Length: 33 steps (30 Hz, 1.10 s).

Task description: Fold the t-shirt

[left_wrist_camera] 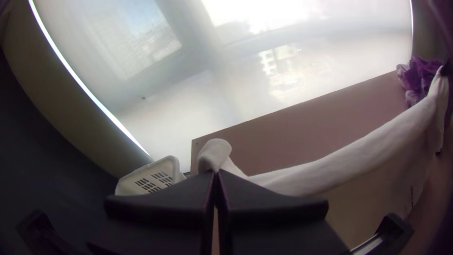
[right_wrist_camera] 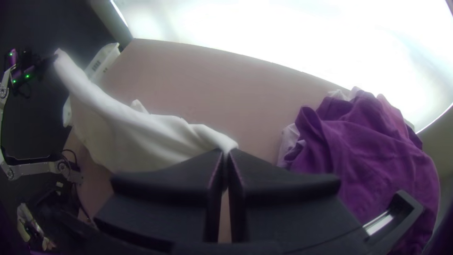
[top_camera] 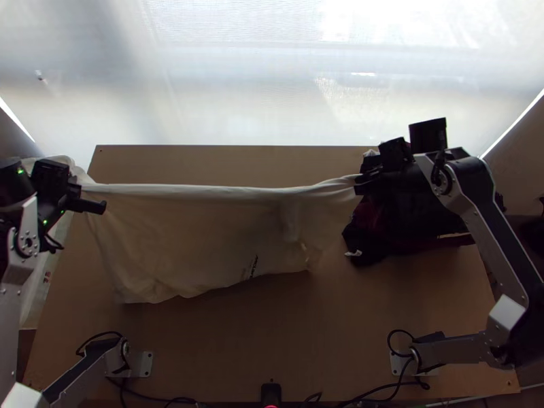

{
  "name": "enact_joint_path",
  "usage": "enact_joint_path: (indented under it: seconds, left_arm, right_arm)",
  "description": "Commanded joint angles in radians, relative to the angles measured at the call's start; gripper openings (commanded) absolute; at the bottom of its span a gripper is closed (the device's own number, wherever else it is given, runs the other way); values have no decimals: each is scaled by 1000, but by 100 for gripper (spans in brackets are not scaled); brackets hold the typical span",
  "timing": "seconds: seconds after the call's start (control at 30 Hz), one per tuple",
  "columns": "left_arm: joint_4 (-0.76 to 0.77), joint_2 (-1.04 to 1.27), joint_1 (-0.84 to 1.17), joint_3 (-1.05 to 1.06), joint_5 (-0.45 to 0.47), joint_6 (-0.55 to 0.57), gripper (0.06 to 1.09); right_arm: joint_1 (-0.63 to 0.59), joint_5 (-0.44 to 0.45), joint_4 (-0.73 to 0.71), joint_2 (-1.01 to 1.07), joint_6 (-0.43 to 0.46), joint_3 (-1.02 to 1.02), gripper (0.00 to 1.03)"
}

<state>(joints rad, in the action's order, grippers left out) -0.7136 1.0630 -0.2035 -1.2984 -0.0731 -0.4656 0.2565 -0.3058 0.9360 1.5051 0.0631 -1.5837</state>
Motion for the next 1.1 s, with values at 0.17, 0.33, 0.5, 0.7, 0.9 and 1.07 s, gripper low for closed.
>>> enact_joint_path:
  seconds: [0.17,0.33,0.5,0.7,0.9,1.07]
  left_arm:
    - [313,198,-5,133,-80,-15,10]
    - [336,293,-27,93,-88,-4,12]
    - [333,347,-19,103,-88,-11,12]
    - [342,387,-20,102,-88,-13,12]
    - [459,423,-30,5,-99,41,12]
    - [482,482,-22,-25,-108,53,17]
  right_arm:
    - [-10,77,-187,152,-31,30,3]
    - [-11,100,-206,199,-36,-16,3]
    - [4,109,-212,239,-36,-48,3]
    - [15,112,-229,282,-36,-73,3]
    - [0,182,-255,389,-43,-259,3]
    - [15,197,-243,458,-52,-366,6]
